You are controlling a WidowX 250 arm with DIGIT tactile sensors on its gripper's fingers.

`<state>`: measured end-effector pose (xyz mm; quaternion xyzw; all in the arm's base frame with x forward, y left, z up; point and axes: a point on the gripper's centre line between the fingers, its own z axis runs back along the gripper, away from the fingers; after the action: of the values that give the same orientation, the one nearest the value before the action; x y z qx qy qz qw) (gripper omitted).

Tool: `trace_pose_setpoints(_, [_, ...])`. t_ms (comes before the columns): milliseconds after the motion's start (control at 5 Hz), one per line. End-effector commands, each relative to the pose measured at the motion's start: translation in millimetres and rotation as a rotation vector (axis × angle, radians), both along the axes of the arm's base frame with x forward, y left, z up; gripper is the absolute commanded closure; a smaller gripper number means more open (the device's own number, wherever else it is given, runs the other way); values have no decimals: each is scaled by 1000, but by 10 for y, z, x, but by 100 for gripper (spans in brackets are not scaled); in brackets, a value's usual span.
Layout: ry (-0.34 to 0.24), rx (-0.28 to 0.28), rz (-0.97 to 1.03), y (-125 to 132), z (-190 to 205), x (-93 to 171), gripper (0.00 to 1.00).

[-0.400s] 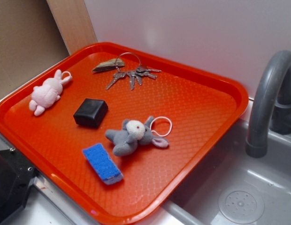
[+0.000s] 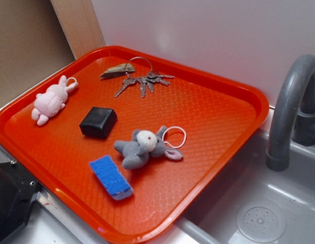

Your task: Grab the silver keys.

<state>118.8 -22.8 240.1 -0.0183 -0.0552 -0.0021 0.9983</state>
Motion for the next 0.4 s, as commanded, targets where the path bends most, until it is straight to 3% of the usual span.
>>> trace_pose_setpoints(0, [-170, 68, -102, 39, 19, 693, 0])
trace_pose_setpoints(200, [-193, 146, -161, 149, -5, 980, 0])
